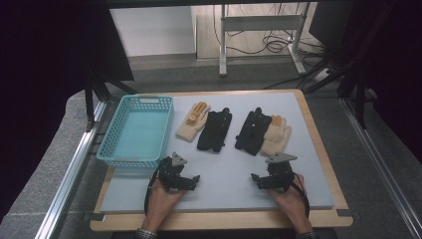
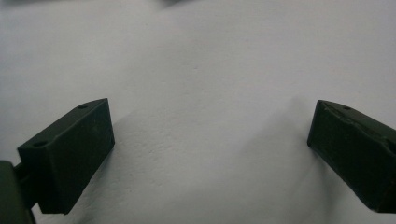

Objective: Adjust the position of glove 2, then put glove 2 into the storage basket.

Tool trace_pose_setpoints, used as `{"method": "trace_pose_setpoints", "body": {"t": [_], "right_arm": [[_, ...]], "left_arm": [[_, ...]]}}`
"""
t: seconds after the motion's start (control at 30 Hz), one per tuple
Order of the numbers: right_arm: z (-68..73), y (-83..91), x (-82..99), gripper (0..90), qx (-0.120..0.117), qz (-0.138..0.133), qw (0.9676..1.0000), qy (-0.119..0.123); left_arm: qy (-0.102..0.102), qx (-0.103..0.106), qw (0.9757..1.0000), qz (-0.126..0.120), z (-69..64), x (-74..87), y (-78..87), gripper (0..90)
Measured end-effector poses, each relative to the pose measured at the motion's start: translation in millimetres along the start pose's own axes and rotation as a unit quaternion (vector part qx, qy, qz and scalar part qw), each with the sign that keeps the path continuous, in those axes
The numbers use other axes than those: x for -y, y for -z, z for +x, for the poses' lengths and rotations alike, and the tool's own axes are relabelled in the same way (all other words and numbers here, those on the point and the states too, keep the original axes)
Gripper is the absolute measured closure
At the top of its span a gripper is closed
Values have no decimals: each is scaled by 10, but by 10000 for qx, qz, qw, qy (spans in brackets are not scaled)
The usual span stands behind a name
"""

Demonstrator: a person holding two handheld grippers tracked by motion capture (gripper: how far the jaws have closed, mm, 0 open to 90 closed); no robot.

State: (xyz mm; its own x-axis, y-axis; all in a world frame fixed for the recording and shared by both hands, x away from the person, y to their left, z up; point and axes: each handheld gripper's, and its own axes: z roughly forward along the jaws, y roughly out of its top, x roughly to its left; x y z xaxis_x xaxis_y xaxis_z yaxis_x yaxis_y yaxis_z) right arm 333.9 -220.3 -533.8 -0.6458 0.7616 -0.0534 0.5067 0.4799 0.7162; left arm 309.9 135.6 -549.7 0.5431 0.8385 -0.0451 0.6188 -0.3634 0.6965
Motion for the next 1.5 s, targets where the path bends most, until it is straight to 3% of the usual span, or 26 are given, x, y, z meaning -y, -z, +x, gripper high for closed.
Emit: {"method": "trace_pose_setpoints", "body": {"t": [0.87,1.5], "right_arm": [[-13,10,-19,135,-33,49,10000,-27],[-68,12,-261,208,-326,73,9994,1]], "left_arm": [[11,6,10000,-6,2,0,1,14],[14,8,10000,-6,3,1,2,14]]}}
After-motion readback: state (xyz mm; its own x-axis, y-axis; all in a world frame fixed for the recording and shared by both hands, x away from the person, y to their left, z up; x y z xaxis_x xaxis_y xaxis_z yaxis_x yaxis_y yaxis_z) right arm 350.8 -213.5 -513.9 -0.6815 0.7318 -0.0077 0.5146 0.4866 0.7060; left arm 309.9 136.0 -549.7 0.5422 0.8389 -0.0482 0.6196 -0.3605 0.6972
